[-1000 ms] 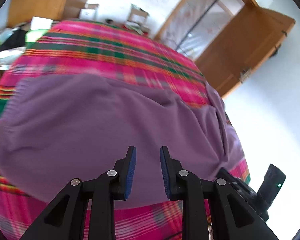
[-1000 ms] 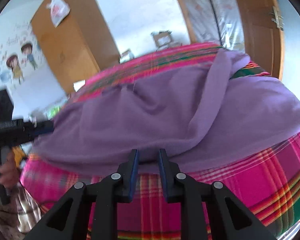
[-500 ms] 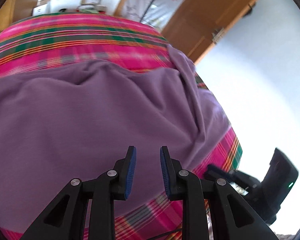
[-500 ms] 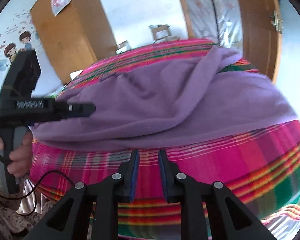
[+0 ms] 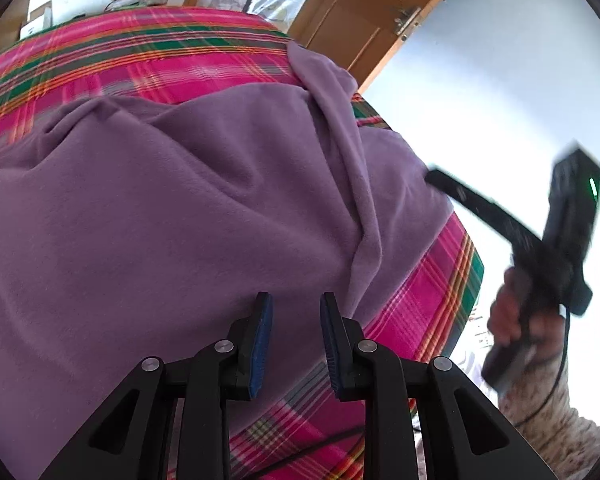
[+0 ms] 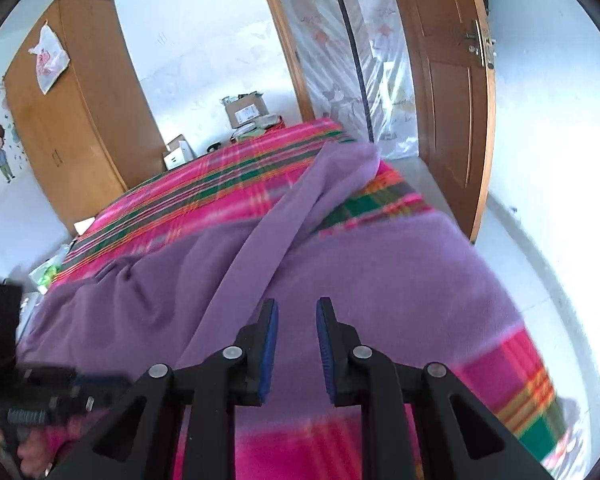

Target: Fold clothes

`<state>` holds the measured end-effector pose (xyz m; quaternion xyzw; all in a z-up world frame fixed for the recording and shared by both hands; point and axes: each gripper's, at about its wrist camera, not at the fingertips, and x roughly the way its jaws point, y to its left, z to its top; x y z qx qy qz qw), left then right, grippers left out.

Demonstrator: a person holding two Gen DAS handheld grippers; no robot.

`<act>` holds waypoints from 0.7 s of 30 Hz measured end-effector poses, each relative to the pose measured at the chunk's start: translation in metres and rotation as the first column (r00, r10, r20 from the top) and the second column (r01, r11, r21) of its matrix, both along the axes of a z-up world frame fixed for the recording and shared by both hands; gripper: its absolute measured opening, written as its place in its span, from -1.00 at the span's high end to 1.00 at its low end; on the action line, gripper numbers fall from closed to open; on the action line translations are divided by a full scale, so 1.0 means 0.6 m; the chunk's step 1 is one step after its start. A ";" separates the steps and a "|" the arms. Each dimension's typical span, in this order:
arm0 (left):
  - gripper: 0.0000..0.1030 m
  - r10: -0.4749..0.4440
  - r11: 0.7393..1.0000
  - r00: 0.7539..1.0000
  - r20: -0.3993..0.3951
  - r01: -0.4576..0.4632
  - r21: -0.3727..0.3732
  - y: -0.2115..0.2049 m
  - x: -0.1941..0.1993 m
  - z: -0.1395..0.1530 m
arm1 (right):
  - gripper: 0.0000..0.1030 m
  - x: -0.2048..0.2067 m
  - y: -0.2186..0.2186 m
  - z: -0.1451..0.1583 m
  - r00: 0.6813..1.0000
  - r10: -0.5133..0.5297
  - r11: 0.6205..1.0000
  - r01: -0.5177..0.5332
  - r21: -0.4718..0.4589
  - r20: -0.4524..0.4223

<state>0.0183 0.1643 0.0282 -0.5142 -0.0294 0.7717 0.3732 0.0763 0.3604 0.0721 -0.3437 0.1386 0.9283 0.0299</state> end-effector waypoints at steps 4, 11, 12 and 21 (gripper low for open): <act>0.50 -0.012 1.000 1.000 -0.014 0.012 -0.009 0.019 -0.002 -0.001 | 0.36 -0.068 0.006 -0.006 0.999 0.031 0.999 -0.031 -0.025 0.026; 0.50 -0.006 1.000 1.000 0.015 0.006 0.013 0.045 -0.027 -0.002 | 0.14 -0.168 -0.002 -0.021 0.995 0.067 0.998 -0.067 0.009 0.070; 0.50 -0.005 1.000 1.000 0.018 0.005 0.014 0.049 -0.031 -0.002 | 0.13 -0.181 -0.002 -0.021 0.995 0.065 0.998 -0.066 0.012 0.076; 0.50 -0.019 0.999 0.999 0.033 0.018 0.034 0.055 -0.037 -0.002 | 0.11 -0.279 -0.015 -0.024 0.989 0.067 0.991 -0.081 0.110 0.132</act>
